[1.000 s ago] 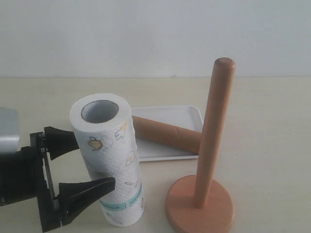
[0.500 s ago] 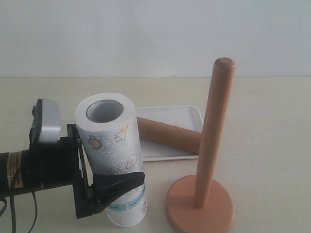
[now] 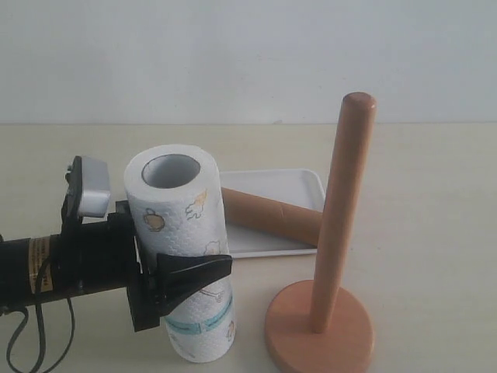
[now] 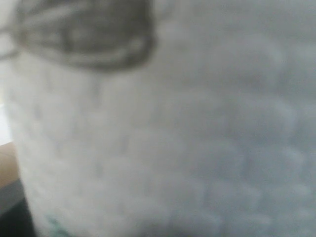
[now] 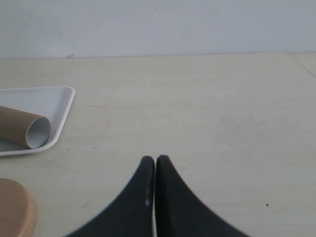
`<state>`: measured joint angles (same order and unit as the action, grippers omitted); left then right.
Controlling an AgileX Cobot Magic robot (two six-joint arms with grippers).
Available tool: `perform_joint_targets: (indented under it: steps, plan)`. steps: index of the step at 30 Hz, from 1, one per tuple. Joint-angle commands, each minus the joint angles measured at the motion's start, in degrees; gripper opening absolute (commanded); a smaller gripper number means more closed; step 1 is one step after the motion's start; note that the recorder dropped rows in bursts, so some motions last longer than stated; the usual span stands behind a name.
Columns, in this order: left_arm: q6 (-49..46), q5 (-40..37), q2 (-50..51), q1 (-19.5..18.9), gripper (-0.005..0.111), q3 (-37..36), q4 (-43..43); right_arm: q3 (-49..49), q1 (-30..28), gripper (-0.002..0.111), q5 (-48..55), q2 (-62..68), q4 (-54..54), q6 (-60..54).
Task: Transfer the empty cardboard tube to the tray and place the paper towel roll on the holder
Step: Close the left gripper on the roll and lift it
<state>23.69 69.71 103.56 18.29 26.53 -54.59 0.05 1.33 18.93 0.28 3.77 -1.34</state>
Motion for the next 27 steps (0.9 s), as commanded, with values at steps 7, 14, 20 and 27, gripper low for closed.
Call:
perform_joint_targets:
  steps: [7,14,20,27]
  plan:
    - [0.86,0.25,-0.07,0.14,0.004,0.15,-4.12,-0.05,-0.16,0.0,-0.21,-0.28,0.1,-0.05]
    - [7.52,0.25,-7.92,0.14,0.004,-0.08,-4.53,-0.05,-0.16,0.0,-0.21,-0.28,0.1,-0.05]
    - [16.32,-6.59,-24.96,0.14,0.004,-0.08,-4.38,-0.05,-0.16,0.0,-0.21,-0.28,0.1,-0.05]
    - [36.36,-22.54,-45.81,0.14,0.004,6.94,-8.22,-0.05,-0.16,0.0,-0.44,-0.28,0.1,-0.06]
